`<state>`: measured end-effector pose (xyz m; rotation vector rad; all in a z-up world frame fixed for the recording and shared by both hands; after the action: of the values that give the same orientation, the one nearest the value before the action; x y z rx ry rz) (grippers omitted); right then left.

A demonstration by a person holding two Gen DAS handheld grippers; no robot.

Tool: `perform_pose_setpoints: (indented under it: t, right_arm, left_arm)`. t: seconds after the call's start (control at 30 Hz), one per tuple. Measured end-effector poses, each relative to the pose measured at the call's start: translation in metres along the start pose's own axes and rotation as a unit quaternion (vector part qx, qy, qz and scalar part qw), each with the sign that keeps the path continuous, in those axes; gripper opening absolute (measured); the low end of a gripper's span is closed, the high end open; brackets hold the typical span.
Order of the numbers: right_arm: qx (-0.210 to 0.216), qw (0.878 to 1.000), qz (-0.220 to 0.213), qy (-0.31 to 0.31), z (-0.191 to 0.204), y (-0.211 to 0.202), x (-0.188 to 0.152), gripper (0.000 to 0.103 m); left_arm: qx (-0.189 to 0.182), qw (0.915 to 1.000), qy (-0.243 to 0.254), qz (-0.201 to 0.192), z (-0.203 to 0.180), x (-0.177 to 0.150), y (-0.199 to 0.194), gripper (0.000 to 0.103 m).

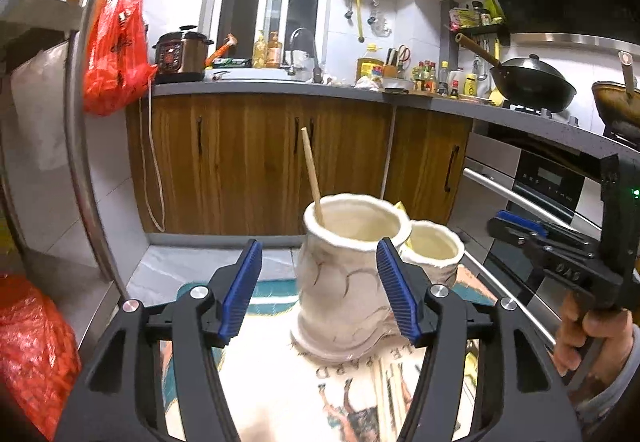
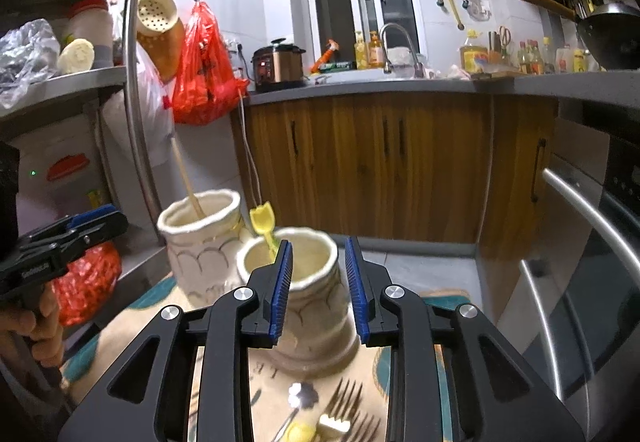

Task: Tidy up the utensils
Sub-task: 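Return both open tools toward the utensils on the table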

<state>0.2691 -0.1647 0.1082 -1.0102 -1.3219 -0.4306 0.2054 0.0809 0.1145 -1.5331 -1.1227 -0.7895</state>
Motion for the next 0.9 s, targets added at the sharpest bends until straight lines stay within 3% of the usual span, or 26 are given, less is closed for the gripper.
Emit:
perform_pose_setpoints:
  t: [0.43, 0.7, 0.9]
  right_arm:
    - [0.024, 0.989, 0.145, 0.024, -0.003, -0.013, -0.066, 0.029]
    - [0.051, 0.978, 0.198, 0.036, 0.005, -0.028, -0.108, 0.029]
    - [0.063, 0.972, 0.225, 0.023, 0.019, -0.026, -0.121, 0.029]
  left_arm:
    - [-0.005, 0.9937, 0.004, 0.112, 0.019, -0.055, -0.001, 0.057]
    - [-0.032, 0.979, 0.03, 0.199, 0.007, -0.094, 0.011, 0.053]
    - [-0.027, 0.969, 0.051, 0.24, -0.001, -0.113, 0.024, 0.039]
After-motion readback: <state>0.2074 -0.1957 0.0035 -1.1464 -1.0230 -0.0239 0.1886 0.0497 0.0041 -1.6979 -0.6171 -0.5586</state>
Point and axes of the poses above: each gripper's, at about its wrist camera, not at the fingertips, and y roughly the way its jaws point, z to its left, x to its top, the point moved 1 cm from there along y, roughly the way its jaws point, and after that the axes turned 11 degrees about -y, right-handed, at the moved point
